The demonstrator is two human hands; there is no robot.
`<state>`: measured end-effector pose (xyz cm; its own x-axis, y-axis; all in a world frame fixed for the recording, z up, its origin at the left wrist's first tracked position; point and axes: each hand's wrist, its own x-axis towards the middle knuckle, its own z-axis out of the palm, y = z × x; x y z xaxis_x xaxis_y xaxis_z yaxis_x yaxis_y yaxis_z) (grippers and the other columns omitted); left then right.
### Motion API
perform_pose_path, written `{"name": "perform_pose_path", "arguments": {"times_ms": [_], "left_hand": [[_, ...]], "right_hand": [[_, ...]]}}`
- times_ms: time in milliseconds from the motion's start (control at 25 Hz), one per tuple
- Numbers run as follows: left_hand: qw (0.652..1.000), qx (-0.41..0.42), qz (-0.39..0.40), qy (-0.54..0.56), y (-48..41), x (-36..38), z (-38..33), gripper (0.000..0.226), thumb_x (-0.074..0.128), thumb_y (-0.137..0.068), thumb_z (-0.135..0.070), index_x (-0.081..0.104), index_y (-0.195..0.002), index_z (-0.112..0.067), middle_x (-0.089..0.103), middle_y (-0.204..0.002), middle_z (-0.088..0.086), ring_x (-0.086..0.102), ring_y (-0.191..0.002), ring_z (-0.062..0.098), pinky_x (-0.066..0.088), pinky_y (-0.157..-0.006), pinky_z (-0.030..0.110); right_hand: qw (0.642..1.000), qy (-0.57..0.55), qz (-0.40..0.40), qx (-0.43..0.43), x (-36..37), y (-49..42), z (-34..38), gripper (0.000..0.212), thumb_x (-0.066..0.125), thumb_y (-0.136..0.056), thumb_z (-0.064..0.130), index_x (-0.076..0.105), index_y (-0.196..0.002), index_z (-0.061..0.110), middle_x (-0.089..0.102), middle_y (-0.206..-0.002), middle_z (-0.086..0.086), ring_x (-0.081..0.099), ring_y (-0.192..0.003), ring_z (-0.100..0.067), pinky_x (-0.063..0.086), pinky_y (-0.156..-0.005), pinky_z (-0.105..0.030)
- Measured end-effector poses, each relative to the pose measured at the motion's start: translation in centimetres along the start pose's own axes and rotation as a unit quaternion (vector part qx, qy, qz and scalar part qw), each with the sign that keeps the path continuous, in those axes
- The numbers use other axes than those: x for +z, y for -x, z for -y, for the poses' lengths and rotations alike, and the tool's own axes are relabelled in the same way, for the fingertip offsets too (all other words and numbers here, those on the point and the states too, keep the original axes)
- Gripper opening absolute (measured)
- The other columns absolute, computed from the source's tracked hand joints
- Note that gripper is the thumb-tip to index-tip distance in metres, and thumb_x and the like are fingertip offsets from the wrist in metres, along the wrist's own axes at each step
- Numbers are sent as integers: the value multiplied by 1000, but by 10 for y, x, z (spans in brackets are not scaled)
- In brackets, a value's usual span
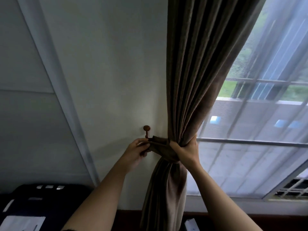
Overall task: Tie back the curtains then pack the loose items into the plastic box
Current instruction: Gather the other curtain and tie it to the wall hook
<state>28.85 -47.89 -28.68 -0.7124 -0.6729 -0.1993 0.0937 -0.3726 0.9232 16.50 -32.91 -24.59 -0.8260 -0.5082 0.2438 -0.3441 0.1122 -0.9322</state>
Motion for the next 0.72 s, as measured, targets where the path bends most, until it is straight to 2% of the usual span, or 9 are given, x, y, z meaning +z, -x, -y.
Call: {"name": "perform_pose_path", "arguments": {"times_ms": [80, 160, 240, 320, 400, 520, 600, 720], "left_hand": [[998, -41, 5, 50, -4, -9, 4, 13, 52, -90, 3, 61, -86, -5, 59, -74, 10, 61, -56, 8, 47, -49, 14], [995, -58, -1, 78, -9, -16, 6, 11, 52, -92, -4, 61, -86, -6, 60, -72, 6, 59, -57, 7, 47, -49, 16], [990, -60, -2, 131, -16, -13, 4, 13, 51, -94, -11, 64, -91, -8, 66, -79, 5, 63, -70, 11, 51, -63, 22], [981, -56, -36, 180, -26, -1, 3, 15, 52, -94, -11, 65, -94, -5, 70, -88, 10, 66, -83, 19, 55, -71, 28], [976, -51, -106, 182, -33, 16, 6, 13, 56, -92, -9, 65, -94, 0, 69, -92, 15, 67, -87, 24, 57, -66, 27], [974, 1, -225, -14, -34, 27, 13, 25, 66, -86, -14, 57, -108, -5, 64, -91, 9, 63, -87, 23, 53, -70, 28], [957, 72, -243, -142, -30, 27, 14, 33, 67, -85, -15, 51, -114, -11, 63, -90, 7, 61, -86, 22, 50, -75, 28], [909, 182, -242, -287, -32, 24, 20, 28, 62, -88, -11, 61, -115, -6, 69, -100, 15, 65, -91, 26, 44, -78, 22]], "right_hand": [[1000, -4, -6, -1, 5, 1, -1, 73, 71, -54, 33, 46, -120, 13, 58, -94, 10, 59, -88, -10, 46, -68, -14], [1000, -3, -17, -6, 7, 1, -1, 77, 68, -49, 41, 48, -118, 13, 58, -99, 4, 59, -94, -15, 46, -73, -20], [1000, 4, -30, -2, 12, -1, 1, 82, 67, -50, 43, 48, -122, 11, 57, -106, -2, 57, -98, -17, 46, -77, -22], [999, 8, -50, 7, 21, 3, 5, 80, 74, -58, 32, 43, -129, 11, 55, -110, -1, 55, -101, -16, 43, -79, -20], [997, 5, -75, 18, 28, 6, 8, 86, 76, -62, 24, 36, -137, 12, 52, -112, 2, 52, -103, -14, 43, -84, -21], [994, 1, -104, 24, 35, 10, 7, 94, 72, -57, 30, 29, -139, 15, 52, -116, 0, 52, -109, -18, 46, -94, -32], [994, 1, -109, 31, 38, 11, 8, 94, 72, -58, 29, 27, -140, 17, 52, -116, 0, 52, -110, -20, 45, -96, -33], [994, 0, -104, 36, 41, 13, 9, 89, 77, -65, 20, 27, -138, 22, 51, -114, -2, 52, -109, -21, 46, -94, -34]]}}
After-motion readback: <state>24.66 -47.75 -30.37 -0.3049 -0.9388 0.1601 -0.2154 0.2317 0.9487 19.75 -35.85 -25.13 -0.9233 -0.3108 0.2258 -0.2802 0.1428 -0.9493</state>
